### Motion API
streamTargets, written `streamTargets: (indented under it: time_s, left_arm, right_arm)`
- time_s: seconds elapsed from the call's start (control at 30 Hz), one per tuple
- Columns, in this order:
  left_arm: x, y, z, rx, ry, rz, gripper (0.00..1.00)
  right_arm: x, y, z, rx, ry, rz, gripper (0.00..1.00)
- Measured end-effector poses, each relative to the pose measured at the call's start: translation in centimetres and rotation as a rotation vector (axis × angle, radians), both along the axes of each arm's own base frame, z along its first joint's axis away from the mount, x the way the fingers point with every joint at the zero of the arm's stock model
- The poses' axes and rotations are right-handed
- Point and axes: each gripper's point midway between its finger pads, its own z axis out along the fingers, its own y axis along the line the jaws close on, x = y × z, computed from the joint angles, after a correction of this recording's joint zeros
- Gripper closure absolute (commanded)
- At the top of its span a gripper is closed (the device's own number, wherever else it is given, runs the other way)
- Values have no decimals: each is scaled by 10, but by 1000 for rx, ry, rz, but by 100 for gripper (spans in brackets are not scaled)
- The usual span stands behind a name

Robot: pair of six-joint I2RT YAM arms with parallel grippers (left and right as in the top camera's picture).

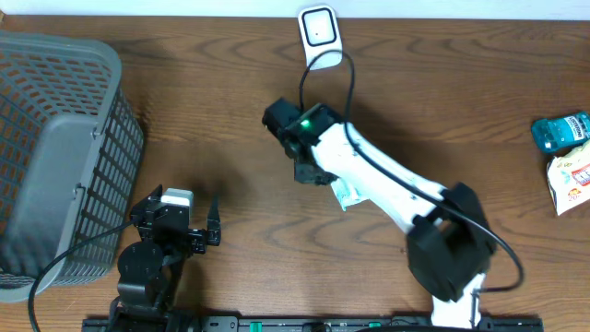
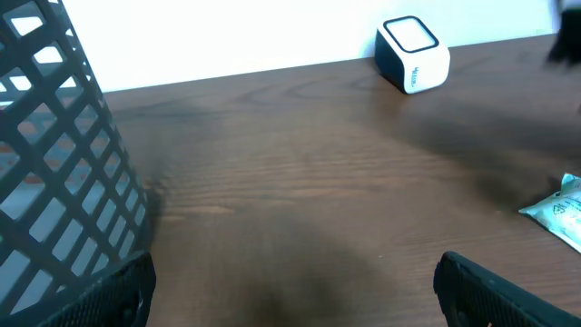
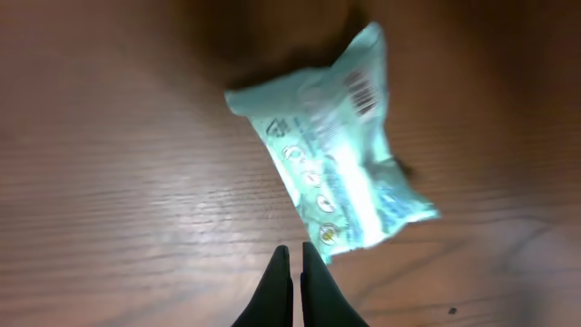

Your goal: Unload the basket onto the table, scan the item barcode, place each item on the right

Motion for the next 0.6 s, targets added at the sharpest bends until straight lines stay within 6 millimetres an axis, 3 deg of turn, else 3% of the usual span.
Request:
streamTargets:
  time_s: [0.13,0.27,0.43,0.6]
  left_arm:
    - [0,0,0,0,0,0,2]
    - [0,0,0,0,0,0,2]
    - [0,0,0,0,0,0,2]
    - [0,0,0,0,0,0,2]
  right_arm:
    - [9,0,0,8,-53,-9,94]
    - [5,-14,-38,-23,-30,-29,95]
    - [-15,-43,-86,-109,58,-92,99]
    - [-11,-51,-88,-108,57,-123,99]
